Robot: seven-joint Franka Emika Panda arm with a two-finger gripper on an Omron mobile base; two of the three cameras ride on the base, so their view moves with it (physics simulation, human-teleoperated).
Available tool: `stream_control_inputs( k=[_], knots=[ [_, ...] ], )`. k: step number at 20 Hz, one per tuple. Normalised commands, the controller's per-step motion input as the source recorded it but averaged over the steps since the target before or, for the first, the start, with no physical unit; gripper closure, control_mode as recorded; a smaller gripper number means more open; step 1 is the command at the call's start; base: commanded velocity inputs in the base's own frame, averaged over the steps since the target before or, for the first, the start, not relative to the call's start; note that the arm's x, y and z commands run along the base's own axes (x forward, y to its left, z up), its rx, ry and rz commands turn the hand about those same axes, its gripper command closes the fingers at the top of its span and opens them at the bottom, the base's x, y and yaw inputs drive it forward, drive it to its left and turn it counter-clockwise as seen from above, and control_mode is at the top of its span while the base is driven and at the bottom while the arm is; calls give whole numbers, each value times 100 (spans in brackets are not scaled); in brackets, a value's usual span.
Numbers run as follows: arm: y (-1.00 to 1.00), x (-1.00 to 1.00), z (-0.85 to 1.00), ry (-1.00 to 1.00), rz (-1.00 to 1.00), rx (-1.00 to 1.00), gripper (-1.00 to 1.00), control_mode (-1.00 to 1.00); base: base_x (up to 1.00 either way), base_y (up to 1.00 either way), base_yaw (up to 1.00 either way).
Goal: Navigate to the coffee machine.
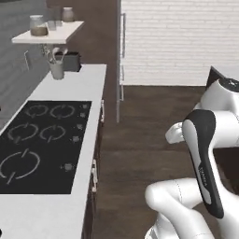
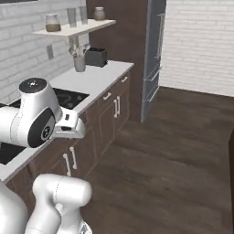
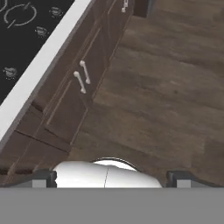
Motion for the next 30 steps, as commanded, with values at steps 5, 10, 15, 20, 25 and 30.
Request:
stream_control_inputs(
  k=[5, 10, 15, 20, 25, 30],
  knots=[
    [0, 0, 0, 0, 0, 0, -100, 100, 0, -4, -93],
    [0, 0, 0, 0, 0, 0, -100, 100, 0, -2, -92],
    [0, 0, 0, 0, 0, 0, -100, 100, 0, -2, -91],
    [0, 0, 0, 0, 0, 0, -100, 100, 0, -1, -88],
    [0, 0, 0, 0, 0, 0, -100, 100, 0, -1, -82],
    [0, 0, 0, 0, 0, 0, -100, 100, 11, 1, -80]
  ],
)
